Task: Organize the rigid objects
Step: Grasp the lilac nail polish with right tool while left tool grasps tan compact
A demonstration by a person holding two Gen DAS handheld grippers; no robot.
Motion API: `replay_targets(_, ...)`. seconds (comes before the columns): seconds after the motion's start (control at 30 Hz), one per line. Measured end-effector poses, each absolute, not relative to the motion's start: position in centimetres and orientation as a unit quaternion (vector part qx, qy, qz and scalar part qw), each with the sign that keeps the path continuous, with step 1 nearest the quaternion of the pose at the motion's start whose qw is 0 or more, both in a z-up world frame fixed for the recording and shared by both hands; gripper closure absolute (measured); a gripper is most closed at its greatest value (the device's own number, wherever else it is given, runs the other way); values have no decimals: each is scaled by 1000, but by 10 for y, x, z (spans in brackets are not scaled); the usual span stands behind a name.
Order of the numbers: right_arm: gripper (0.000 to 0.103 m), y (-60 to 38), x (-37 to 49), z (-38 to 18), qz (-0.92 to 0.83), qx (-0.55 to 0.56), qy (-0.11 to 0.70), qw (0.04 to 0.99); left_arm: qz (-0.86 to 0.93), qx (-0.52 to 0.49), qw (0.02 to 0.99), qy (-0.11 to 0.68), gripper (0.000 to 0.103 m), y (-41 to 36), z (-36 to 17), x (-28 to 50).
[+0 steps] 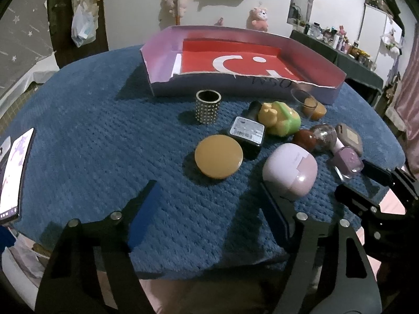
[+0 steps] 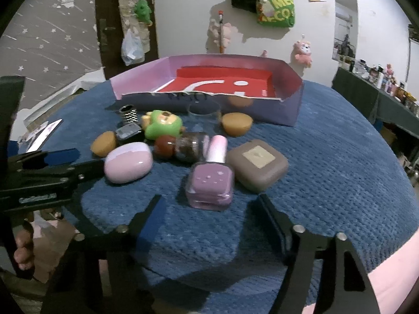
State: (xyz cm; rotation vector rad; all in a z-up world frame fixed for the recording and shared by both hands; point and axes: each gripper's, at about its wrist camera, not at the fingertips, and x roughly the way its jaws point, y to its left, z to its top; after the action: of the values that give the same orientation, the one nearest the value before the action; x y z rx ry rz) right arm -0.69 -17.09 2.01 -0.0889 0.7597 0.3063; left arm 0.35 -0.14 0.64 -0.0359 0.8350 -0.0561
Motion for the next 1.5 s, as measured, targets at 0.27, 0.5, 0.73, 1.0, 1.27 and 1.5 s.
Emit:
replay_targets(0.27,41,-163,5,19,165,-42,358,918,-29,-13,914,405,41,0,7,24)
replay_targets(0.5,45,-157,15,15,161,-52,342,924,-29,-11,916,401,49,2,7,35)
replay_targets(0.73,63,-164,21,16,151,-43,340,927,-43,-16,915,400,67,2,9,37)
replay_targets(1.0,63,-170,18,25,161,-28,345,924,-52,-23,918,392,67,3,19,30)
replay_targets(1.27,63,-170,17,51,185,-7,323,928,-59,-10,928,368,67,-3,40,28)
replay_targets(1.5,63,-166,27,65,196,-8,312,930,-64,-2,935,349,67,-6,59,35)
